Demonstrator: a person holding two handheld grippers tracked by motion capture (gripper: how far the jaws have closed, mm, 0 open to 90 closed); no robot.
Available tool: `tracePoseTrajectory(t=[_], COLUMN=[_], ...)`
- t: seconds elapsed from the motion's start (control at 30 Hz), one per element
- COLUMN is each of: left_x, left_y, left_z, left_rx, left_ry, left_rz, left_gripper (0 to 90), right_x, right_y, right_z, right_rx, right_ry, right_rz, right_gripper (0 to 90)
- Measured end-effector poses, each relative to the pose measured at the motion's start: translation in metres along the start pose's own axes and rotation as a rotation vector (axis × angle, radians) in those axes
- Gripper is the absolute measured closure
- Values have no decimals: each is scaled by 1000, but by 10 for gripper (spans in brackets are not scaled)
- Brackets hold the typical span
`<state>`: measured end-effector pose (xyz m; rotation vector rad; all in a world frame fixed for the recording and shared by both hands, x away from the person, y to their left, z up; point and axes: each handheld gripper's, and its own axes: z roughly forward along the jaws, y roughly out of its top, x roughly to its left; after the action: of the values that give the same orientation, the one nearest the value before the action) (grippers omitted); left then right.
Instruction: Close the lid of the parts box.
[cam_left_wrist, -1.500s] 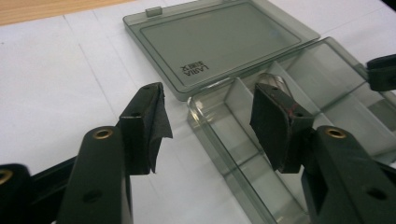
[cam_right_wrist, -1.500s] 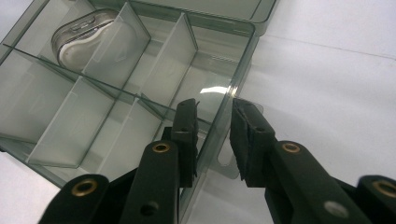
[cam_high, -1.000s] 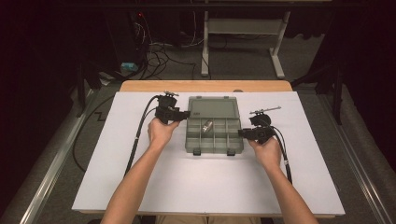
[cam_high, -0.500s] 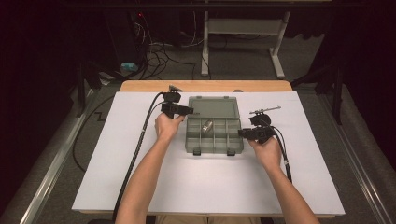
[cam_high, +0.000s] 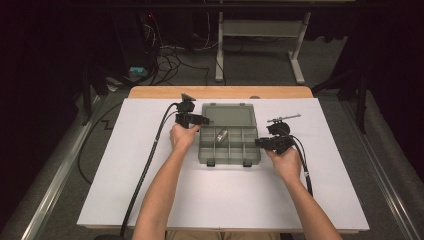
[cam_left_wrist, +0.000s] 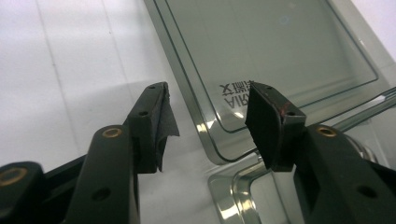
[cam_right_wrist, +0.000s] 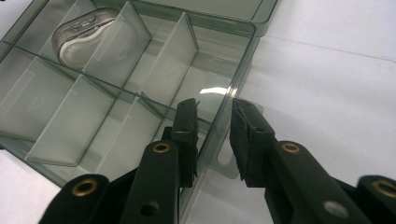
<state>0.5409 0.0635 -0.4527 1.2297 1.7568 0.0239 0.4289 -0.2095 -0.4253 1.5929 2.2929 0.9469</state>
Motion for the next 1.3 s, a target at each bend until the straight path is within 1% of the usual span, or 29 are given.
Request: tracePoseTrajectory(t=[0.1,0.3,0.57,0.7,0.83,1.07,1.3], left_x=[0,3,3,2,2,-1,-5], left_y=[-1,1,1,1,1,3,4], left_z=[2,4,5,6,4,0,-6], left_rx=[8,20,23,26,29,12,-11], left_ry=[-19,-41,-52,-56,-62,-71,-87], left_rz=[-25,-72,-81,-96,-90,-82,-52], left_gripper=[492,478,468,467,472,494,514], right_x=[0,0,0,-1,-1,-1,-1], right_y=[0,0,0,0,1,2,2], right_z=[0,0,0,0,0,0,0], right_rx=[1,-1,0,1,5,9,16], right_ry=[1,2,2,8,8,4,3], right_rz=[1,-1,2,11,11,8,14], right_gripper=[726,726,726,725,726,725,726])
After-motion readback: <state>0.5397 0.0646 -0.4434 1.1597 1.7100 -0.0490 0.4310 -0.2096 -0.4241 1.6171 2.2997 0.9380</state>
